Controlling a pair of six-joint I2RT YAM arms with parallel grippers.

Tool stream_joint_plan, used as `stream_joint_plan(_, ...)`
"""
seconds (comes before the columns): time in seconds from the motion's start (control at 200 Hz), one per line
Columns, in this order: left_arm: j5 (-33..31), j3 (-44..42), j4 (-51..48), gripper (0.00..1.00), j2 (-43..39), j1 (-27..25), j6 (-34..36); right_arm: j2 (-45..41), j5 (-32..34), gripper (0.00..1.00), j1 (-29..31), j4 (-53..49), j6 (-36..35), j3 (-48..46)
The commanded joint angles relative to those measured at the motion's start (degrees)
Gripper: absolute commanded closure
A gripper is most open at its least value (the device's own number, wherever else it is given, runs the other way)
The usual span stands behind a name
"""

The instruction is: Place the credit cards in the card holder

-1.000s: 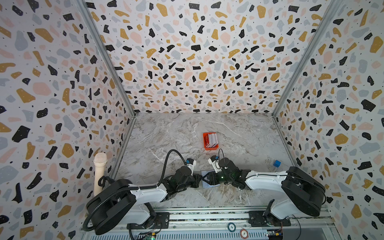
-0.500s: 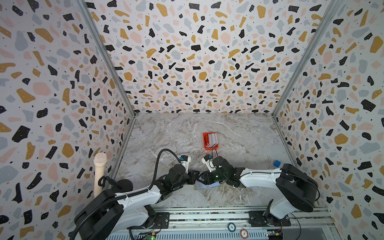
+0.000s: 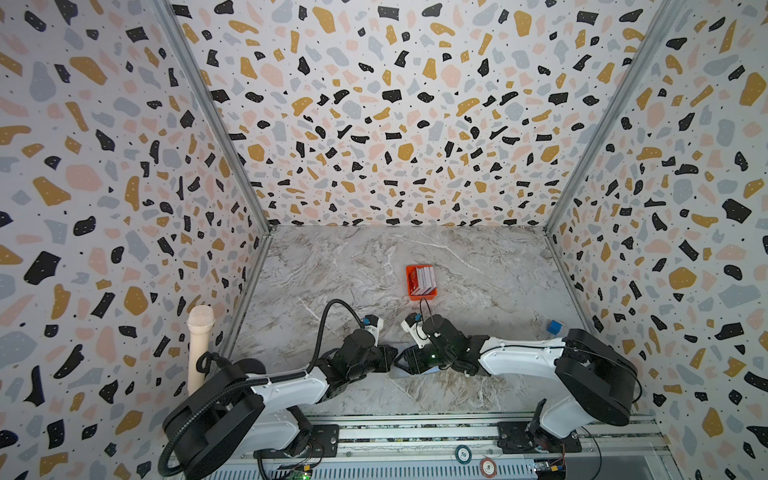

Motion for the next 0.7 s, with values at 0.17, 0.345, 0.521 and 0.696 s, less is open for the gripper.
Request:
stream_joint_plan(0.17,0.16,1.17,-0.92,0.9,0.26,0.06,1.61,-7.37,10.79,0.66,-3.36,-12.05,-6.5,1.65)
stream_joint_plan(0.345,1.19,1.74,-1.49,0.9,-1.66,-0.03,1.36,-3.74,13.63,0.78,-4.39,-13.8,-9.12,1.43)
stream_joint_plan(0.521,1.27,3.34,-4.64,0.9,-6.41,-0.38,1.31,0.01,12.48,0.84,-0.56,-11.24,-9.91,2.66)
stream_joint_plan(0.696,0.88,4.22,-4.68,0.9,-5.74,-2.35,1.37,4.47,12.54,0.85,1.98,-10.91,-9.96,4.99)
